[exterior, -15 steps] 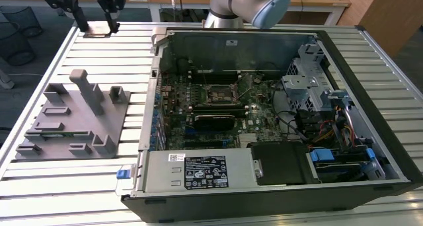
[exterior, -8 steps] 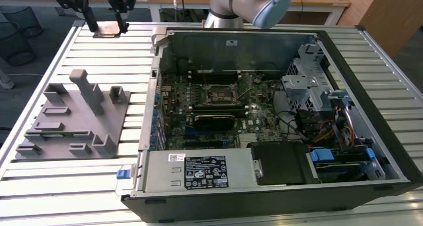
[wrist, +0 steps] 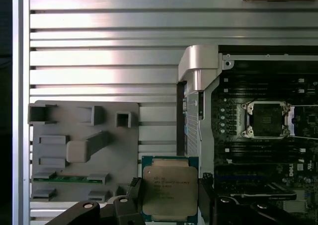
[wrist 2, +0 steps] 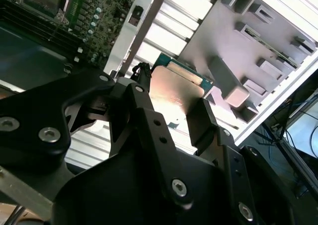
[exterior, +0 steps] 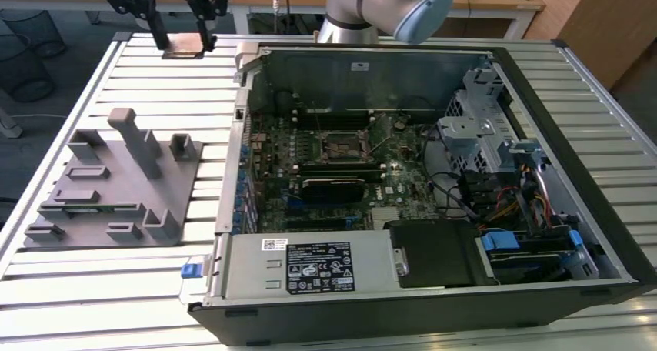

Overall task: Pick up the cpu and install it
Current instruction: 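Pick up the cpu and move it towards the insertion slot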

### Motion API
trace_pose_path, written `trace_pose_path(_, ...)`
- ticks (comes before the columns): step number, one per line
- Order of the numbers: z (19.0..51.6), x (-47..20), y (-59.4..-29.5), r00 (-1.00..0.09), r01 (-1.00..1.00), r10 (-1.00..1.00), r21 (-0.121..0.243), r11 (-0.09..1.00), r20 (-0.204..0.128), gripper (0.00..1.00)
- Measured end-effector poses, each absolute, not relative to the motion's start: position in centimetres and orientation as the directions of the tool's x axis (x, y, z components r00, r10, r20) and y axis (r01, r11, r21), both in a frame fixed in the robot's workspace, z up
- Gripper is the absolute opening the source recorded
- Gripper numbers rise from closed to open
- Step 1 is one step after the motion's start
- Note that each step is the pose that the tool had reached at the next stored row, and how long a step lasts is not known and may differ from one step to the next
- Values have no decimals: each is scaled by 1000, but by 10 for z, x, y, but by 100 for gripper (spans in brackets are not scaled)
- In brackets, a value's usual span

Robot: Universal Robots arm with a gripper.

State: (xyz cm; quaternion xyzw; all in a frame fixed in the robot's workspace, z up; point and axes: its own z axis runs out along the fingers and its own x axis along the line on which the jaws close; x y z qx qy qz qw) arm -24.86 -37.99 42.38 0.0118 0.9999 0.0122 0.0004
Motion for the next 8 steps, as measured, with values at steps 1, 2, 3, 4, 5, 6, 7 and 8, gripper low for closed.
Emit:
trace_pose_path(1,424,-246,-380,-1000,24,24,24,999,0,54)
trace_pose_path(2,424,-244,-380,-1000,24,24,24,999,0,54)
trace_pose_path(3,424,-242,-380,-1000,24,24,24,999,-1,54)
trace_pose_path(4,424,-240,-380,-1000,24,24,24,999,-1,54)
trace_pose_path(5,424,-238,-380,-1000,24,24,24,999,-1,54)
trace_pose_path(6,424,-235,-380,-1000,24,24,24,999,-1,54)
trace_pose_path(7,424,-233,-380,-1000,24,24,24,999,-1,54)
trace_pose_path(8,424,-230,-380,-1000,24,24,24,999,-1,54)
